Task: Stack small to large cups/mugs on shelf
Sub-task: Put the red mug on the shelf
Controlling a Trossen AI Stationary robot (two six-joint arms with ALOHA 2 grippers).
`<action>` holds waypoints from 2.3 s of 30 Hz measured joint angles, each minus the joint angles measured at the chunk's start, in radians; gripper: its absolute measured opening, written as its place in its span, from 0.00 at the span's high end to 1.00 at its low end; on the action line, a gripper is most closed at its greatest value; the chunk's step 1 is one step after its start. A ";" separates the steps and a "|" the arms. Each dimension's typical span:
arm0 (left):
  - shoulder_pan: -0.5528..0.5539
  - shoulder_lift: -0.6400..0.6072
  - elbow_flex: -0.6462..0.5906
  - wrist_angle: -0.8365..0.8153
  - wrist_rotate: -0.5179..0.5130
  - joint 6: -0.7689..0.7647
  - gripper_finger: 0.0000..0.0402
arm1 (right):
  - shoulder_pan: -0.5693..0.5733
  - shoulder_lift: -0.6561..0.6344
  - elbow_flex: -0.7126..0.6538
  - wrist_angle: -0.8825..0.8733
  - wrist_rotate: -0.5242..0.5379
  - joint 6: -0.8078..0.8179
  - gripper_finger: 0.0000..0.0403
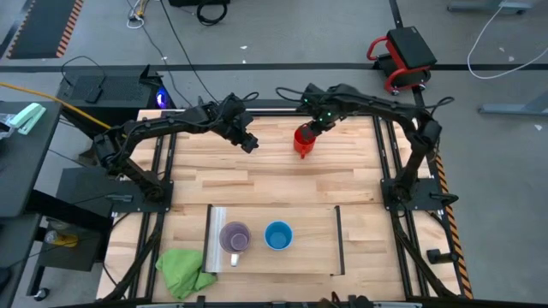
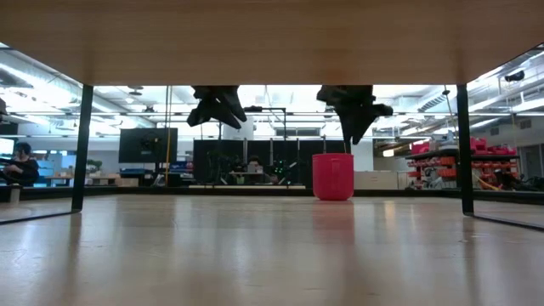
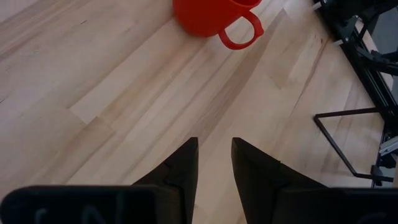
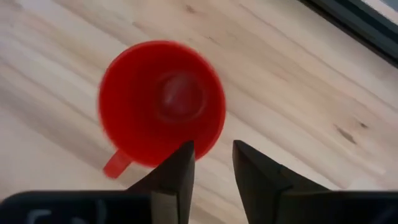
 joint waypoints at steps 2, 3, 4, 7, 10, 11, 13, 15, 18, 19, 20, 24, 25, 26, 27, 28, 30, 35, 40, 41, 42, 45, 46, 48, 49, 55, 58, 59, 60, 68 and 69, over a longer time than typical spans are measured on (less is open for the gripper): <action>0.000 0.000 0.000 0.000 0.000 0.000 0.74 | 0.000 0.017 0.000 0.008 0.015 0.011 0.70; 0.000 0.000 0.000 0.000 0.000 0.000 0.74 | -0.001 0.025 0.000 0.011 0.021 0.017 0.69; 0.000 0.000 0.000 0.000 0.000 0.000 0.74 | -0.001 0.034 0.000 0.013 0.023 0.025 0.68; 0.000 0.000 0.000 0.000 0.000 0.001 0.74 | 0.000 0.067 0.000 0.019 0.022 0.042 0.67; 0.000 0.000 0.000 0.000 0.000 0.001 0.74 | 0.000 0.085 0.000 0.043 0.022 0.045 0.65; 0.000 0.000 0.000 0.000 0.000 0.001 0.74 | -0.001 0.084 0.000 0.055 0.023 0.050 0.65; 0.000 0.000 0.000 0.000 0.000 0.001 0.74 | -0.001 0.083 0.000 0.081 0.023 0.060 0.65; 0.000 0.000 0.000 0.000 0.000 0.002 0.74 | -0.001 0.083 0.000 0.091 0.028 0.072 0.65; 0.000 0.000 0.000 0.000 0.000 0.002 0.74 | -0.017 0.083 -0.003 0.086 0.039 0.080 0.66; 0.000 0.000 0.000 0.000 0.000 0.002 0.74 | -0.021 0.083 -0.005 0.084 0.041 0.080 0.66; 0.000 0.000 0.000 0.000 0.000 0.003 0.74 | -0.026 0.083 -0.005 0.084 0.041 0.081 0.66; 0.000 0.000 0.000 0.000 0.000 0.004 0.74 | -0.030 0.083 -0.005 0.085 0.044 0.084 0.66; 0.000 0.000 0.000 0.000 0.000 0.004 0.74 | -0.031 0.083 -0.005 0.085 0.040 0.087 0.66; 0.000 0.000 0.000 0.000 0.000 0.004 0.74 | -0.030 0.083 -0.005 0.085 0.041 0.087 0.66; 0.000 0.000 0.000 0.000 0.000 0.004 0.74 | -0.028 0.083 -0.005 0.085 0.041 0.087 0.66; 0.000 0.000 0.000 0.000 0.000 0.004 0.74 | -0.025 0.083 -0.005 0.085 0.041 0.087 0.66; 0.000 0.000 0.000 0.000 0.000 0.004 0.74 | -0.024 0.083 -0.005 0.087 0.042 0.088 0.66; 0.000 0.000 0.000 0.000 0.000 0.004 0.74 | -0.021 0.083 -0.013 0.087 0.041 0.089 0.66; 0.000 0.000 0.000 0.000 0.000 0.005 0.74 | -0.017 0.083 -0.026 0.085 0.037 0.090 0.66; 0.000 0.000 0.000 0.000 0.000 0.010 0.74 | -0.017 0.083 -0.027 0.085 0.037 0.090 0.66; 0.000 0.000 0.000 0.000 0.000 0.013 0.74 | -0.017 0.083 -0.027 0.085 0.037 0.090 0.66; 0.000 0.000 0.000 0.000 0.000 0.014 0.74 | -0.018 0.083 -0.027 0.086 0.036 0.097 0.66; 0.000 0.000 0.000 0.000 0.000 0.014 0.74 | -0.017 0.083 -0.027 0.084 0.035 0.097 0.66; 0.000 0.000 0.000 0.000 0.000 0.014 0.74 | -0.011 0.083 -0.029 0.088 0.034 0.098 0.67; 0.000 0.000 0.000 0.000 0.000 0.014 0.74 | -0.007 0.083 -0.031 0.089 0.033 0.098 0.68; 0.000 0.000 0.000 0.001 0.000 0.014 0.74 | 0.003 0.083 -0.035 0.090 0.032 0.108 0.76; 0.000 0.000 0.000 0.001 0.000 0.014 0.74 | 0.002 0.083 -0.035 0.091 0.032 0.116 0.80; 0.000 0.000 0.000 0.001 0.000 0.014 0.74 | 0.002 0.083 -0.035 0.091 0.033 0.116 0.82; 0.000 0.000 0.000 0.001 0.000 0.014 0.74 | 0.002 0.083 -0.035 0.091 0.032 0.116 0.83; 0.000 0.000 0.001 0.001 0.000 0.014 0.74 | 0.002 0.083 -0.035 0.092 0.032 0.116 0.94; 0.000 0.000 0.001 0.001 0.000 0.014 0.74 | 0.002 0.083 -0.035 0.092 0.032 0.116 0.95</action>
